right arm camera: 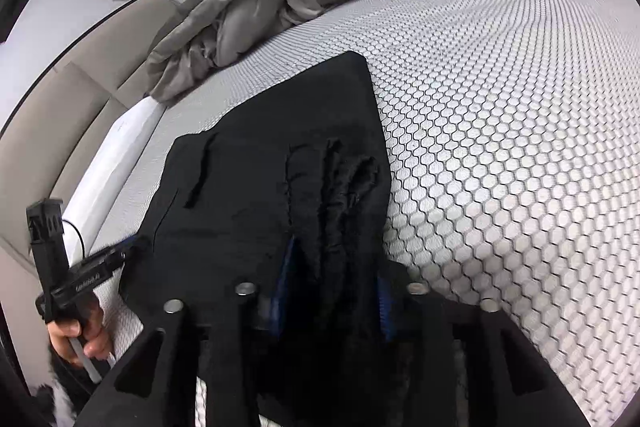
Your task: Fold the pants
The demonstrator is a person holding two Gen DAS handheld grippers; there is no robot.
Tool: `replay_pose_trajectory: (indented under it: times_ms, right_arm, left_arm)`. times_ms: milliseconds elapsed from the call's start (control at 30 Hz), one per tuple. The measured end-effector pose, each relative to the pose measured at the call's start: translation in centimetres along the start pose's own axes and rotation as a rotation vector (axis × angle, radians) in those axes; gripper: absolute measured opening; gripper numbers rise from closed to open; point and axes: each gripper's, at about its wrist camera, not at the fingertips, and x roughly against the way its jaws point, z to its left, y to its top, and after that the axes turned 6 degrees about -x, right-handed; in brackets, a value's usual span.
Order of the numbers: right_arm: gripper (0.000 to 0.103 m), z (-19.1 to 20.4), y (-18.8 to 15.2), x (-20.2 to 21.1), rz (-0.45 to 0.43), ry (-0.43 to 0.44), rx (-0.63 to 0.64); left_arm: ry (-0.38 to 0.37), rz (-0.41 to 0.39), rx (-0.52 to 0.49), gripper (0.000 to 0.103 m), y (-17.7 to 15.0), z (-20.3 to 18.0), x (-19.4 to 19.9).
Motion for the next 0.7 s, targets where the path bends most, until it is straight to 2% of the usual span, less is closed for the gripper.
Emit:
replay_pose_trajectory:
  times_ms: [67, 100, 133, 167, 200, 233, 267, 333, 433, 533, 633, 700]
  right_arm:
    - [0.066, -0.8, -0.9, 2.5, -0.043, -0.031, 0.048]
    - [0.071, -0.3, -0.8, 3.2, -0.059, -0.037, 0.073]
    - [0.082, 0.0, -1.0, 4.2, -0.077, -0.036, 0.1]
    - [0.092, 0.9, -1.1, 5.5, -0.1, -0.03, 0.131]
    - [0.096, 1.6, -1.4, 6.8, -0.128, -0.024, 0.165]
    - [0.101, 2.2, -1.7, 7.9, -0.148, -0.018, 0.187]
    - [0.103, 2.9, -1.9, 8.7, -0.169, -0.013, 0.206]
    - [0.103, 4.0, -2.7, 10.4, -0.195, -0.014, 0.233]
    - [0.103, 4.9, -4.3, 11.9, -0.255, 0.01, 0.273]
    - [0.103, 4.7, -5.8, 12.0, -0.338, 0.051, 0.289]
    - [0.103, 4.4, -6.2, 11.3, -0.357, -0.013, 0.282]
    - [0.103, 4.0, -6.6, 11.4, -0.386, -0.012, 0.276]
  left_arm:
    - [0.015, -0.024, -0.004, 0.033, -0.3, -0.9, 1.6]
    - [0.019, -0.042, -0.002, 0.039, -0.5, -1.3, 2.7]
    - [0.019, -0.058, 0.0, 0.055, -0.4, -1.8, 3.4]
    - [0.025, -0.08, 0.002, 0.064, -0.5, -2.3, 4.4]
    - [0.036, -0.114, 0.005, 0.082, -0.4, -3.0, 5.4]
    - [0.046, -0.15, 0.005, 0.089, -0.4, -3.7, 6.3]
    - [0.052, -0.193, -0.001, 0.091, -0.7, -4.4, 7.7]
    - [0.056, -0.229, -0.013, 0.102, -0.7, -5.9, 8.9]
    - [0.073, -0.28, -0.018, 0.102, -1.8, -7.1, 10.9]
    - [0.068, -0.308, -0.01, 0.102, -2.3, -7.7, 11.2]
    - [0.038, -0.287, 0.019, 0.102, -2.5, -7.5, 9.9]
    - [0.039, -0.274, 0.031, 0.102, -2.3, -7.1, 8.5]
